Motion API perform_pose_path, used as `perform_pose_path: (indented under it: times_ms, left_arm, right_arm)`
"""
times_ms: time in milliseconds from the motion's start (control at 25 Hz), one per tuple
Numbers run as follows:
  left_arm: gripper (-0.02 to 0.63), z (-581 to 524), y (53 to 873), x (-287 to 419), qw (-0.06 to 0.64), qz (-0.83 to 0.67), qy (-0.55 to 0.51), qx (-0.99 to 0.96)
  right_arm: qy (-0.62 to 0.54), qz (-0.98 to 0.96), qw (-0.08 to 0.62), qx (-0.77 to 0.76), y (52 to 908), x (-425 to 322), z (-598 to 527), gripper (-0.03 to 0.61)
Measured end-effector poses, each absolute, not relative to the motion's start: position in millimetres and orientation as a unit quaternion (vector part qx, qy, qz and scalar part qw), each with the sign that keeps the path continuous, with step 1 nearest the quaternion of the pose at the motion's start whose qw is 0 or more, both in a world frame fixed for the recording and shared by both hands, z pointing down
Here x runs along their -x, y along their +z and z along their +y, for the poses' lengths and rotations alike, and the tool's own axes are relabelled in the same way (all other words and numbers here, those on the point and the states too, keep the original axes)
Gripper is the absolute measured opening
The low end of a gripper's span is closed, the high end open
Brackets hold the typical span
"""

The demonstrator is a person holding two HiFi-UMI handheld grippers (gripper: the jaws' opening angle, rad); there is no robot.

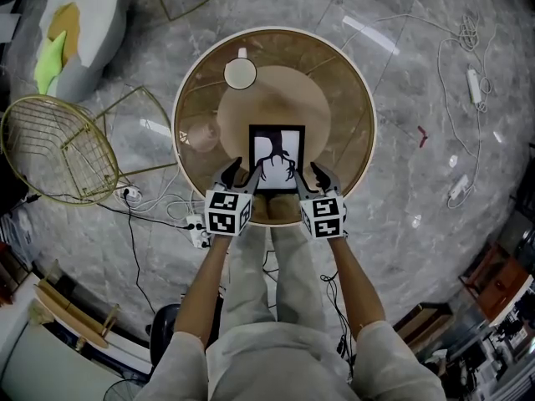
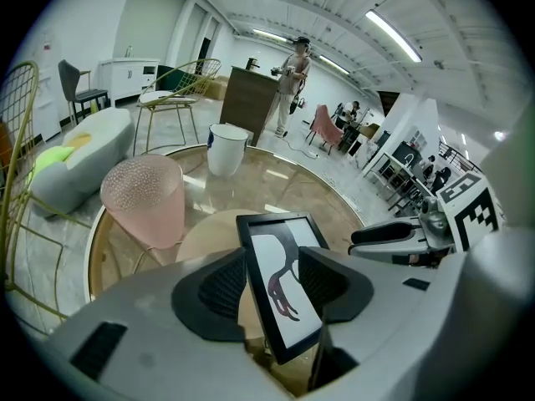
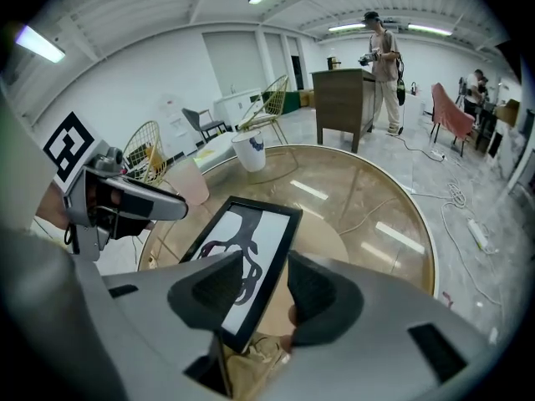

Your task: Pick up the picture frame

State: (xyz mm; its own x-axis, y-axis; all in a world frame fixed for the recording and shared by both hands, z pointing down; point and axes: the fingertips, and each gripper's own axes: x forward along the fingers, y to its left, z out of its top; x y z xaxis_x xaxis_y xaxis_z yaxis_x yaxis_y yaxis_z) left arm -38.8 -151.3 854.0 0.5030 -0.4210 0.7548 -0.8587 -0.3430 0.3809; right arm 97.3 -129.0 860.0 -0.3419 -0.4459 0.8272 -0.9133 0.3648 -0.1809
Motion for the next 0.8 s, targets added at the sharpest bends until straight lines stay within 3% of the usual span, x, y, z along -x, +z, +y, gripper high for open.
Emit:
perform_pose_path:
  times_ms: [800]
  left_arm:
    - [0.192, -146.9, 905.7, 31.9, 0.453, -0.401, 0.323, -0.728]
  right_arm:
    - [0.398, -0.698, 0.386, -0.454, 906.9, -98.3, -134.6, 0.138]
